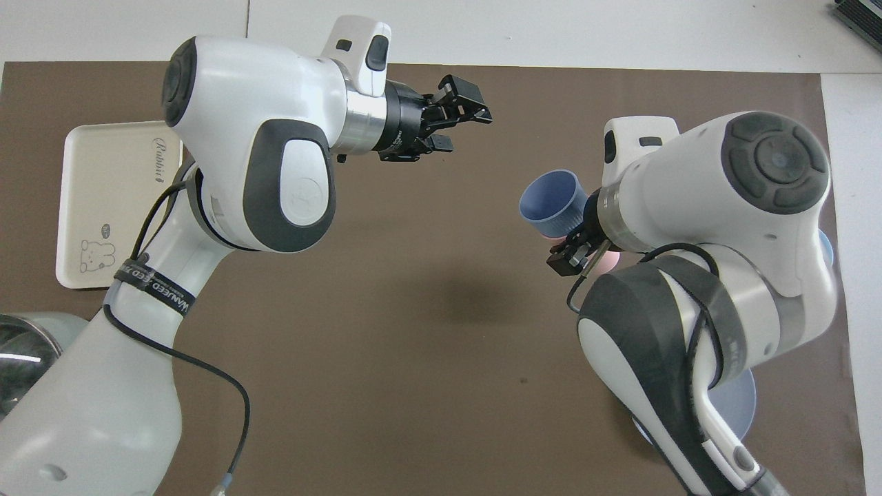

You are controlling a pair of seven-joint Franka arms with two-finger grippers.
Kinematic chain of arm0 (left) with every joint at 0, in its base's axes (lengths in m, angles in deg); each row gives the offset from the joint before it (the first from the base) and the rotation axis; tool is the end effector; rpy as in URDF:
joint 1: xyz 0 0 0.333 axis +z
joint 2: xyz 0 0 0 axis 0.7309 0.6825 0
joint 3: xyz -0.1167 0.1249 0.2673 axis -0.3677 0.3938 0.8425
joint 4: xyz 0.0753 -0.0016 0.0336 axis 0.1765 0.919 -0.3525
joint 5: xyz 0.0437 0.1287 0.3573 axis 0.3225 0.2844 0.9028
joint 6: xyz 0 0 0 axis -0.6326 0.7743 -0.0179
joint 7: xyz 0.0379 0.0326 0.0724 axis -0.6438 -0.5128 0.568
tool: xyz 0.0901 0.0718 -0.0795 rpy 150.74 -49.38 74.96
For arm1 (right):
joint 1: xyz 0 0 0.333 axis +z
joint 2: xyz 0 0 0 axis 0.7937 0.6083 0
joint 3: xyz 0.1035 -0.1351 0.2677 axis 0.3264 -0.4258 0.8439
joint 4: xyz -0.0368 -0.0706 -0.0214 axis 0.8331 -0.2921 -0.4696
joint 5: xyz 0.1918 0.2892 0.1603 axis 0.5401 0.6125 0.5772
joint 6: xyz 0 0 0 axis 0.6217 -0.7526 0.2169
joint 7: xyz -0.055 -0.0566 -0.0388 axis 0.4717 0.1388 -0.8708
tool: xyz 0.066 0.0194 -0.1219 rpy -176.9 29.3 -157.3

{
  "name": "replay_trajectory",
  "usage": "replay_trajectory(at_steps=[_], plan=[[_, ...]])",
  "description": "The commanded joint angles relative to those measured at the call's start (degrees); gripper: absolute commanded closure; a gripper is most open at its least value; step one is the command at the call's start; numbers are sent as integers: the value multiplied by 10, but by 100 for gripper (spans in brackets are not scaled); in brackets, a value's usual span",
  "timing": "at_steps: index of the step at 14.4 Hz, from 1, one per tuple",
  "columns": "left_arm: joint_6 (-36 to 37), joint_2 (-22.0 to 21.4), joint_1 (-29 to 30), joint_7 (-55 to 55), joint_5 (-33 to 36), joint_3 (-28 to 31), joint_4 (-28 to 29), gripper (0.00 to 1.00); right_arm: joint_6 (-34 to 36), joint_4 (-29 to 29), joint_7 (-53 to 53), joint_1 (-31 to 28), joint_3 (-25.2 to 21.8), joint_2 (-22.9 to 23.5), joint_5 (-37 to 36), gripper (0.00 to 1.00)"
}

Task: Place cup on tray
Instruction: 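Carry the cup toward center while the left gripper reaches toward it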

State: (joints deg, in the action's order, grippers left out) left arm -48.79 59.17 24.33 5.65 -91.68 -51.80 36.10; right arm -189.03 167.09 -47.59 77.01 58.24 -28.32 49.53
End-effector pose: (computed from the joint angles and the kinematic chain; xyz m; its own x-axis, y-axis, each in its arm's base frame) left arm 0.6145 -0.4121 0.5026 0.9728 0.2211 -0.0684 0.2008 -0.6590 0.7248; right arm 0.5425 0.2140 0.4925 0.6567 0.7529 0.0445 0.7515 -0.6582 0.0451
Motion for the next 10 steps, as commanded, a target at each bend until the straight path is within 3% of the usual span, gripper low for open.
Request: replay_trajectory(at_steps=[1, 7, 10], plan=[[3, 5, -18, 10, 6, 6, -16, 25, 18, -12, 27, 11, 5, -1, -33, 100], [108, 1, -7, 1, 47, 6, -15, 29, 7, -12, 27, 9, 5, 1, -33, 100], [119, 1, -7, -4, 43, 4, -17, 30, 6, -11, 27, 8, 5, 1, -33, 100]])
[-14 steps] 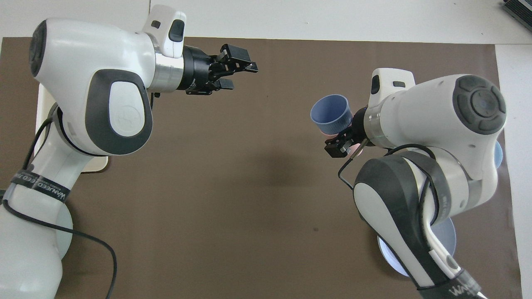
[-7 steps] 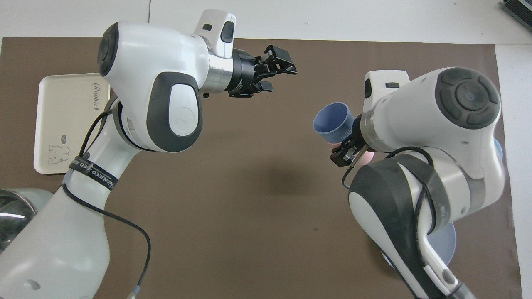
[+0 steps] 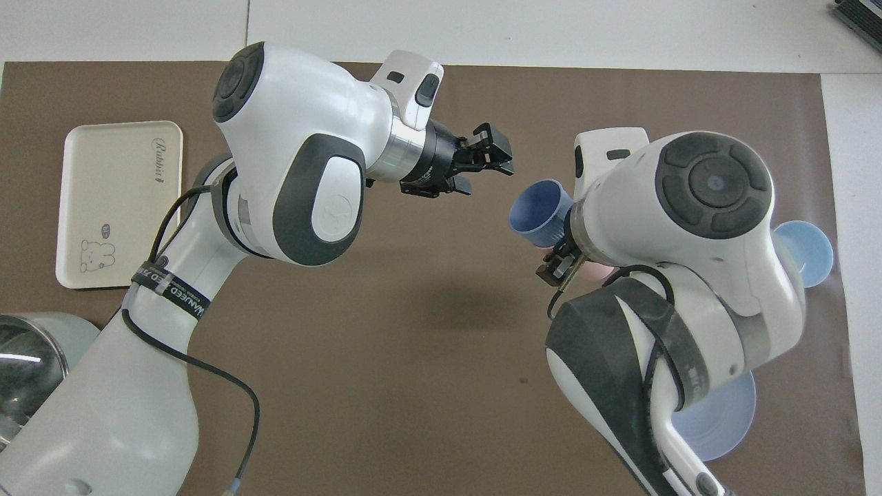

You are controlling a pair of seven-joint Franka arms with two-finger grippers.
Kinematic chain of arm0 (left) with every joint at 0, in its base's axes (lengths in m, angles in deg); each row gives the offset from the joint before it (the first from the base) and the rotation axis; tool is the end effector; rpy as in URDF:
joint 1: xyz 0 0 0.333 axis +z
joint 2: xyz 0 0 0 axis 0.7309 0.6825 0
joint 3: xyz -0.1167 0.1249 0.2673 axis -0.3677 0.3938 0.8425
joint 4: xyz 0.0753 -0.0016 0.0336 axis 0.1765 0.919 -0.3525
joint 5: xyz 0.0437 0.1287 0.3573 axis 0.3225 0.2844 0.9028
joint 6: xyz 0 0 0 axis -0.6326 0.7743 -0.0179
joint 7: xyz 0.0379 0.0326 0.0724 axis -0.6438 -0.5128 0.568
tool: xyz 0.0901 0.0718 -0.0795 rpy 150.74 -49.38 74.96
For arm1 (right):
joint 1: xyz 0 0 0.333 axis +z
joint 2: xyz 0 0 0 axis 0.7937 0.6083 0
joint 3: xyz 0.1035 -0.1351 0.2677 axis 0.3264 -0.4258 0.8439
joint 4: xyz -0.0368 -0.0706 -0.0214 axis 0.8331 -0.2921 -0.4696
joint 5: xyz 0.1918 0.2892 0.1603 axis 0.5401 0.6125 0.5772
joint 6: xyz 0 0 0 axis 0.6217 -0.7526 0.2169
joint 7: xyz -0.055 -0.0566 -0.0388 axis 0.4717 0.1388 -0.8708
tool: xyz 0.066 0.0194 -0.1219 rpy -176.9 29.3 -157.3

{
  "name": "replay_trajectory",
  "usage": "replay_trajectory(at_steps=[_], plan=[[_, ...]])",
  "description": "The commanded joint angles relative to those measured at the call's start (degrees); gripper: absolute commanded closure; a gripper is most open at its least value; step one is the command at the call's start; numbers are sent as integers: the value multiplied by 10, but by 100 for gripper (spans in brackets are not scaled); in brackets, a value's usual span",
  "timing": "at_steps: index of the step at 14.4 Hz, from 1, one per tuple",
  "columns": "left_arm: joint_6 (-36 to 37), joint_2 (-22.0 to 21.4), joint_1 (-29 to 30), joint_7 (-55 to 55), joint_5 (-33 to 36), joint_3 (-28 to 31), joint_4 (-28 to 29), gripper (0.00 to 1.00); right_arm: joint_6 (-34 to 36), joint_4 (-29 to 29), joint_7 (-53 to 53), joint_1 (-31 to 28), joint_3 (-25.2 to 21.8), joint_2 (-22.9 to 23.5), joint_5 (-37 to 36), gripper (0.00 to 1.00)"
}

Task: Place cup on tray
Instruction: 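Carry the cup toward center while the left gripper reaches toward it, then grasp the blue cup rim with the left gripper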

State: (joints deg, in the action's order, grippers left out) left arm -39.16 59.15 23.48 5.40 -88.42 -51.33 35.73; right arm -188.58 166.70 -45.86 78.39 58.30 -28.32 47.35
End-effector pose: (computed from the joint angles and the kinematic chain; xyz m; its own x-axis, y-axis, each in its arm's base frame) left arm 0.5909 -0.4207 0.4873 0.9867 0.0997 -0.1287 0.1597 -0.7475 0.6448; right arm 0.5385 0.2238 0.4951 0.6528 0.7569 0.0289 0.7536 -0.6529 0.0764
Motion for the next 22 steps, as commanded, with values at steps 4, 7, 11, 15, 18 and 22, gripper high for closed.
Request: replay_trajectory(at_steps=[4, 7, 11, 15, 18, 22], plan=[[40, 2, 2, -3, -1, -19, -13, 37, 0, -7, 8, -9, 4, 1, -12, 100], [50, 0, 1, -3, -18, -25, -13, 42, 0, -7, 7, -10, 4, 2, -12, 100], [49, -1, 1, -2, -22, -35, -13, 59, -5, -7, 6, -11, 4, 2, -11, 100], [40, -2, 4, 3, -35, -34, -14, 100, -6, -7, 6, -11, 4, 2, -11, 100], [40, -2, 3, 3, -31, -30, -16, 100, -9, -6, 6, -11, 4, 2, -10, 100], [40, -2, 4, 4, -29, -28, -16, 100, -12, -5, 6, -11, 4, 2, -10, 100]])
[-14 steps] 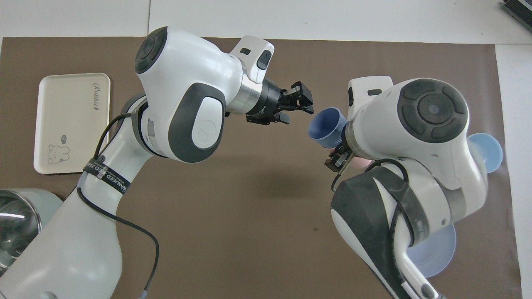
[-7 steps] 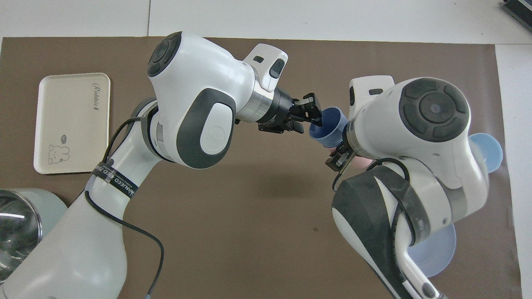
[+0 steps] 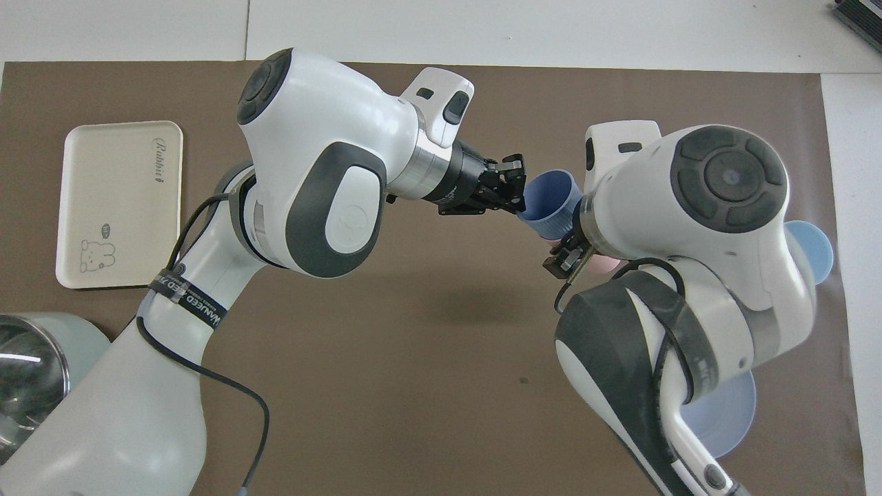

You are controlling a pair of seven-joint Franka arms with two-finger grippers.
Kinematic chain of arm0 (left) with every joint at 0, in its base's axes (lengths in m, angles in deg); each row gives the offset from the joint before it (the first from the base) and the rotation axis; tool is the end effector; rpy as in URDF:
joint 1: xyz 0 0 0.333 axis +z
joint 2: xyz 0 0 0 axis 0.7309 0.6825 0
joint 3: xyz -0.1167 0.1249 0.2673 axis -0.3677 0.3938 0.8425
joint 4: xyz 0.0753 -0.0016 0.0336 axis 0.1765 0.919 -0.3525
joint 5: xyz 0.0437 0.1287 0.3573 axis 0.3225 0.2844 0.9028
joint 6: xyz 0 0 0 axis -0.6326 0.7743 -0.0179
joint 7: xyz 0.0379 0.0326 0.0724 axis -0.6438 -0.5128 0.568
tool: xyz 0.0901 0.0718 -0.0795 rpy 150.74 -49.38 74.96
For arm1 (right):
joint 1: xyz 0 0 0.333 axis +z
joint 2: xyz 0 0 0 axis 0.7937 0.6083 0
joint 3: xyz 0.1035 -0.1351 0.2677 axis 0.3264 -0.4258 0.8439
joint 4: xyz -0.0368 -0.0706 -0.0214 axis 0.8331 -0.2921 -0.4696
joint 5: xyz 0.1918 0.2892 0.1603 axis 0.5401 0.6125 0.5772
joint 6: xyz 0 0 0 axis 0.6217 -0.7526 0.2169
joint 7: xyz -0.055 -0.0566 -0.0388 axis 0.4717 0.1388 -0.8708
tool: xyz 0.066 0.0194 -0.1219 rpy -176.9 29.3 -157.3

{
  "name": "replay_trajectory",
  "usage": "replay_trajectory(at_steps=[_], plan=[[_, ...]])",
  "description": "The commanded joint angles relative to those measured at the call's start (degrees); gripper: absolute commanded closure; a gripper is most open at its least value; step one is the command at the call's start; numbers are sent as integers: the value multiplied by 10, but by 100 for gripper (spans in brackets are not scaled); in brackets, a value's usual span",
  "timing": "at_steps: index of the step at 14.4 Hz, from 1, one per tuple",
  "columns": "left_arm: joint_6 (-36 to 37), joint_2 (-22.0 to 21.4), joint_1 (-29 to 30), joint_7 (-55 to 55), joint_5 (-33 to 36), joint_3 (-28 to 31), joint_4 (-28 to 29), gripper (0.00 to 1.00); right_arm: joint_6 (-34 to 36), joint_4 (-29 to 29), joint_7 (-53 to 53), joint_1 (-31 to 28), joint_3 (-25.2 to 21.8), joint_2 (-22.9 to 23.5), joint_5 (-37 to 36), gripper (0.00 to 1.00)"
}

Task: Place cup on tray
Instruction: 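Grasp the blue cup rim with the left gripper, then pull the cup toward the tray while the right gripper releases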

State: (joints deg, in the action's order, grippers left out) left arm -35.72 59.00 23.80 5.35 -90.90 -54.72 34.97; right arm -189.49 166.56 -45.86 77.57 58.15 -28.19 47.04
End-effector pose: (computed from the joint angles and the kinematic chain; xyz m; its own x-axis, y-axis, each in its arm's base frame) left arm 0.5635 -0.4478 0.4975 0.9811 0.0159 -0.1927 0.1436 -0.7272 0.6713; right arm 0.5450 0.2154 0.4966 0.6632 0.7473 0.0409 0.7426 -0.6639 0.0882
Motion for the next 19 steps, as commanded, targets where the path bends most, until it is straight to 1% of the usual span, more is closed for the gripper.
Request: replay_trajectory(at_steps=[1, 3, 7, 9, 10, 12, 13, 14, 16, 18, 19], plan=[[5, 0, 1, 4, -5, 9, -10, 100, -3, -4, 6, -3, 6, 0, -7, 100], [3, 0, 15, 5, -7, 9, -17, 100, -3, -3, 6, -3, 6, 0, -7, 100], [4, -5, 72, 7, -9, 4, -40, 100, -3, -3, 6, -3, 6, 0, -6, 100], [4, -17, 101, 7, -3, 9, -42, 100, -3, -3, 6, -3, 6, 0, -6, 100], [4, -23, 122, -1, 13, 11, -41, 100, -3, -3, 6, -3, 6, 0, -6, 100], [-9, -26, 138, -12, 123, 29, -40, 100, -5, -3, 5, -4, 6, 0, -6, 100], [-19, -26, 144, -15, 171, 41, -40, 100, -12, -3, 4, -9, 5, 1, -1, 100], [-36, -26, 158, -20, 204, 53, -38, 100, -27, -1, 1, -20, 5, 3, 1, 100], [-56, -26, 188, -42, 240, 65, -37, 100, -77, 5, -11, -36, 6, 7, 5, 100], [-56, -28, 227, -94, 272, 73, -31, 100, -132, 25, -17, -60, 5, 8, 41, 100], [-60, -35, 251, -133, 276, 73, -14, 100, -177, 41, -30, -73, 5, 8, 66, 100]])
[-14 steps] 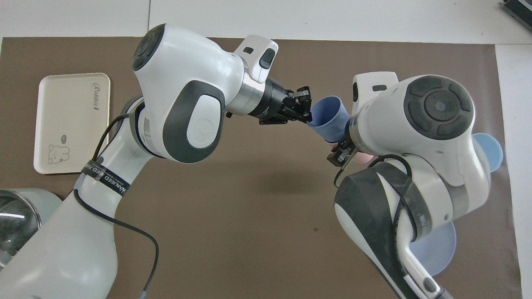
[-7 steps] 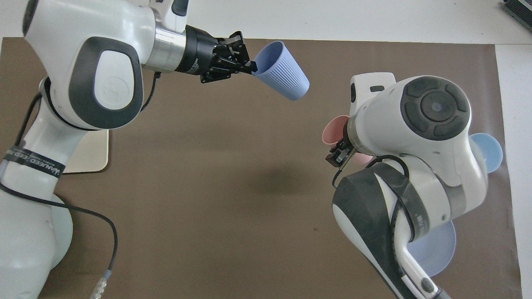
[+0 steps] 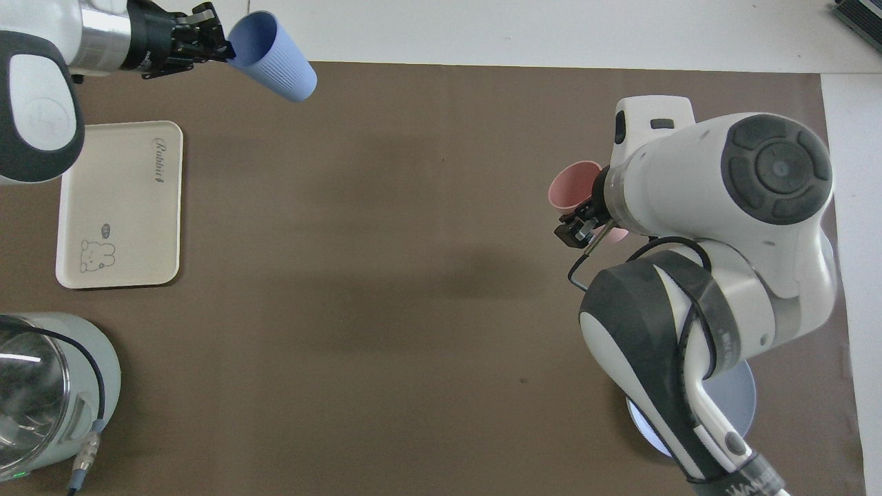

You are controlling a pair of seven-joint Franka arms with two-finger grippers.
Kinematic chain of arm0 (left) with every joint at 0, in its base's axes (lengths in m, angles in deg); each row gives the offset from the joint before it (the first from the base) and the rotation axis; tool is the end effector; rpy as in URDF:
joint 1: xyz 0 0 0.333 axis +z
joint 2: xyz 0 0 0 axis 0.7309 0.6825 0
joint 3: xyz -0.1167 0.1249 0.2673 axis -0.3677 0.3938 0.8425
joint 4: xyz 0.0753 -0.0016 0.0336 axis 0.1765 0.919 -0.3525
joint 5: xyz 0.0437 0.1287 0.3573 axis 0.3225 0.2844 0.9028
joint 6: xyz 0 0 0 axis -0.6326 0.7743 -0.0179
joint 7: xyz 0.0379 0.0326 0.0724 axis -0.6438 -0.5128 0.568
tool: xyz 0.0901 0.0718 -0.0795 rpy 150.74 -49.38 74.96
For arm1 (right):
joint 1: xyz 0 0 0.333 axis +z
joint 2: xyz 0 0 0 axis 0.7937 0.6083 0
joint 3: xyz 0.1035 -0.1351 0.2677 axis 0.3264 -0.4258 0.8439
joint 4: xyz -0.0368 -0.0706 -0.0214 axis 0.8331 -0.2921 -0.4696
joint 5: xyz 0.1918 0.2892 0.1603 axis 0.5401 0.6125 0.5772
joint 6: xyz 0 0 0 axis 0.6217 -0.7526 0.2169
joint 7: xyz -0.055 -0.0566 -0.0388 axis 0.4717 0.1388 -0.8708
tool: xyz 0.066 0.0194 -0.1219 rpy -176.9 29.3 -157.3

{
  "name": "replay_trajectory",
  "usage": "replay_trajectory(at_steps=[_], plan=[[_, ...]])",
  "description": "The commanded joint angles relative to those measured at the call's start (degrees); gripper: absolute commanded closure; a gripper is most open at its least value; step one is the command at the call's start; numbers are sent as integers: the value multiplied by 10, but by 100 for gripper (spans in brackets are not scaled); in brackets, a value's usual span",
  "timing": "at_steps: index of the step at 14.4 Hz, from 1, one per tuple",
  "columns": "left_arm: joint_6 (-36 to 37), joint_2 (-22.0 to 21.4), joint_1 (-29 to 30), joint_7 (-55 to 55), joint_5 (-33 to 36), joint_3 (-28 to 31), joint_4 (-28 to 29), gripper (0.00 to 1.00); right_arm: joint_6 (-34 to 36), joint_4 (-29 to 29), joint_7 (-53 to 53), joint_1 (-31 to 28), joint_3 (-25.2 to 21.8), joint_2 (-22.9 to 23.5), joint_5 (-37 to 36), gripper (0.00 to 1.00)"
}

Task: Place cup on tray
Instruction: 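Lower the blue cup onto the cream tray with the left gripper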

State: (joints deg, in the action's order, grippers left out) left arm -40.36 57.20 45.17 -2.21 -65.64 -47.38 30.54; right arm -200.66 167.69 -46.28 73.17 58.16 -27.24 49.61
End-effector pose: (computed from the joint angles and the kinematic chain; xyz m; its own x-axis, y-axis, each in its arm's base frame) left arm 0.7182 -0.1041 0.5433 0.8976 0.3282 0.2941 0.2018 -0.8994 0.3878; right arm 0.5813 0.1854 0.4979 0.6997 0.6858 0.2004 0.6777 -0.7259 0.1179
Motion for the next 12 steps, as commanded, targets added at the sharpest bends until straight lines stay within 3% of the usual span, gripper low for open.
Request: replay_trajectory(at_steps=[1, 4, 7, 12], plan=[[-15, -24, 59, -94, 28, 1, 46, 100, -107, 45, -38, -44, 5, -2, 68, 100], [-99, -53, 128, -201, 34, 12, 131, 100, -206, 79, -97, -78, 5, 8, 190, 100], [-168, -77, 169, -248, 33, 12, 208, 100, -319, 125, -271, -93, 5, 26, 376, 100], [-214, -72, 203, -328, 29, 12, 288, 100, -351, 159, -640, -147, 5, 48, 716, 100]])
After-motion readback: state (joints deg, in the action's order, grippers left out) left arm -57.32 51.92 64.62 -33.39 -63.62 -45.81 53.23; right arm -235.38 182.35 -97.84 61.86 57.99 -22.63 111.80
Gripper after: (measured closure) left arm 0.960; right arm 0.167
